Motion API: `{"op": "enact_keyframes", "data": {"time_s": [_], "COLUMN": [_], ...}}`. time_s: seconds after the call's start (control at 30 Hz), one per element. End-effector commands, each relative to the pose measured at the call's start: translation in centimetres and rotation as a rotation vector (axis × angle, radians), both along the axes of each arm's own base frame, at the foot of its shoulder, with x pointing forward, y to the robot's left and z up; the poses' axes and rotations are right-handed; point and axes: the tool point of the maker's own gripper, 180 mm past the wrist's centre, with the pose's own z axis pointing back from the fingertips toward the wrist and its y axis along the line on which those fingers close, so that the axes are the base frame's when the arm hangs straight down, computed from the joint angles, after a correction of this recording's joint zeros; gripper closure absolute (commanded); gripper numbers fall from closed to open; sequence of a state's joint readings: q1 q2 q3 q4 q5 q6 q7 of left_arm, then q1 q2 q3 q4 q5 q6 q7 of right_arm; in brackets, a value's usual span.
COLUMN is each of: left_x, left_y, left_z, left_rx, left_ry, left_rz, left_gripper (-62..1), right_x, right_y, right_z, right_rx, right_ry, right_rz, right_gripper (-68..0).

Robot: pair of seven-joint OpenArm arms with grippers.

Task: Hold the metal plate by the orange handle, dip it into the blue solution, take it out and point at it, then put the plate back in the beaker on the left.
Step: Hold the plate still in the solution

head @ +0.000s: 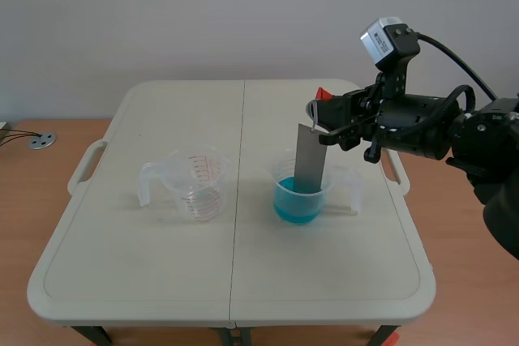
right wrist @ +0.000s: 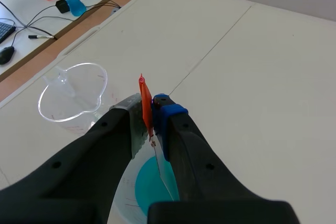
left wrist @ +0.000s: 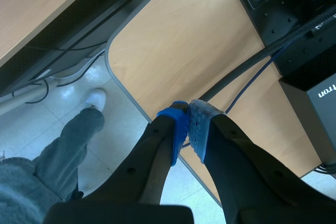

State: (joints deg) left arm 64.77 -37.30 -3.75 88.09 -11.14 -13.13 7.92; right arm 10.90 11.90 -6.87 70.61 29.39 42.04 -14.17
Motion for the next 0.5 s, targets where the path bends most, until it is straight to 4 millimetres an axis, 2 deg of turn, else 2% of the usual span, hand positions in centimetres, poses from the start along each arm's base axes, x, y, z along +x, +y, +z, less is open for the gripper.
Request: {"op": "enact_keyframes", "data": {"time_s": [0.0, 0.2, 0.47], "left_x": [0.1, 0.1, 0.1], "left_y": [-0.3, -0.3, -0.3], "left_z": [0.1, 0.1, 0.1], "left_rx": [-0.011, -0.011, -0.011], "left_ry": [-0.007, -0.007, -0.007], "left_rz": [0.006, 0.006, 0.006], "left_gripper": [-2.1, -2.1, -2.1], "right_x": [0.2, 0.2, 0.1], "right_y": [-0.4, -0.2, 0.4], "right_z": [0.4, 1.1, 2.9], "right_rx": [-0.014, -0.01, -0.015], "right_ry": [-0.012, -0.017, -0.053], "right_rz": [0.003, 0.012, 0.034], "right_gripper": [-1.5, -1.5, -1.5]}}
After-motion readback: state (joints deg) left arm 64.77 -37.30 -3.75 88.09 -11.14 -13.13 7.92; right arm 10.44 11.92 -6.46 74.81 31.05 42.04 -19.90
